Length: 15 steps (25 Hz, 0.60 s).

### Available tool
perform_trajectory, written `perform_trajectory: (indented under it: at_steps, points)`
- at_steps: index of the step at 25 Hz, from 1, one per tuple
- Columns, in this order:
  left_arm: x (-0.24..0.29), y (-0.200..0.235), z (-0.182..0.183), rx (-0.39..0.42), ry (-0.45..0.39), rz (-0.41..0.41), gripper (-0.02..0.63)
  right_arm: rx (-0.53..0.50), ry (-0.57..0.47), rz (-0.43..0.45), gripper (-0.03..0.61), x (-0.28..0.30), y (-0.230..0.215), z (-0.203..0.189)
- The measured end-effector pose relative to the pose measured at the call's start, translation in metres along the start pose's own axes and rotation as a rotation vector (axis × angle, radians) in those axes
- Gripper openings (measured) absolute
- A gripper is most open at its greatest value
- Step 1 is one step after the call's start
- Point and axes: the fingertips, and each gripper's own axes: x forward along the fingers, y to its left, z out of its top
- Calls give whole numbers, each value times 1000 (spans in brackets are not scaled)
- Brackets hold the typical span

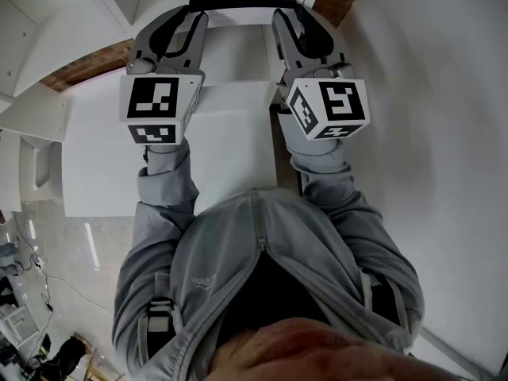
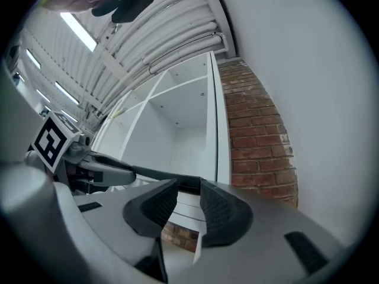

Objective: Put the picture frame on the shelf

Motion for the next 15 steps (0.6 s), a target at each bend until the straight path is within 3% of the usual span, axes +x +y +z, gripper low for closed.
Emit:
perform_trajectory:
  at_steps: [15]
  points:
    - [7,4,0,103,47,89,118,-158,65,-169,130,11,3,-3]
